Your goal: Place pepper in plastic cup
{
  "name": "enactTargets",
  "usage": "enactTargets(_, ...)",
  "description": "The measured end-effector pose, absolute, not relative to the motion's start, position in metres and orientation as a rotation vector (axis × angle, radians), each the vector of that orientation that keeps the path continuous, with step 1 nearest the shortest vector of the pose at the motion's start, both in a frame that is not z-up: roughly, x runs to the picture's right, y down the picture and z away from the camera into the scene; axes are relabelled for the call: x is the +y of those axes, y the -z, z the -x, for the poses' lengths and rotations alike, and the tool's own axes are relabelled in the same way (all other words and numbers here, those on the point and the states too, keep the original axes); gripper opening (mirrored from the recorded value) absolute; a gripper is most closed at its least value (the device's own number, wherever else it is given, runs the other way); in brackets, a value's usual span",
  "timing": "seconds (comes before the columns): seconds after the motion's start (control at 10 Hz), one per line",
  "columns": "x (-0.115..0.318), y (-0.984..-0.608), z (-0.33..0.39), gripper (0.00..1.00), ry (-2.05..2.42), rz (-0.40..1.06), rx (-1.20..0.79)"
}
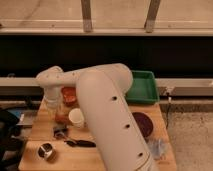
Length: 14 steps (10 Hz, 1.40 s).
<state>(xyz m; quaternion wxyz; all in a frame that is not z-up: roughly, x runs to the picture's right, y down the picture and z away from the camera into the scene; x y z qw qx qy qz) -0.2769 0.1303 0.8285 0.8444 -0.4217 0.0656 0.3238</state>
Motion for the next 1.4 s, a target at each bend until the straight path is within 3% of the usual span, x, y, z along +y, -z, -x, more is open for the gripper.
enactTargets(0.4, 0.099, -0.805, 0.271, 0.00, -0.733, 0.833, 0.062)
enactTargets(1.1, -0.013, -0.787, 0.220, 0.00, -0.985, 0.629, -0.039)
enactTargets(1.4, -0.017, -0.774, 0.184, 0.00, -1.097, 0.578, -0.026)
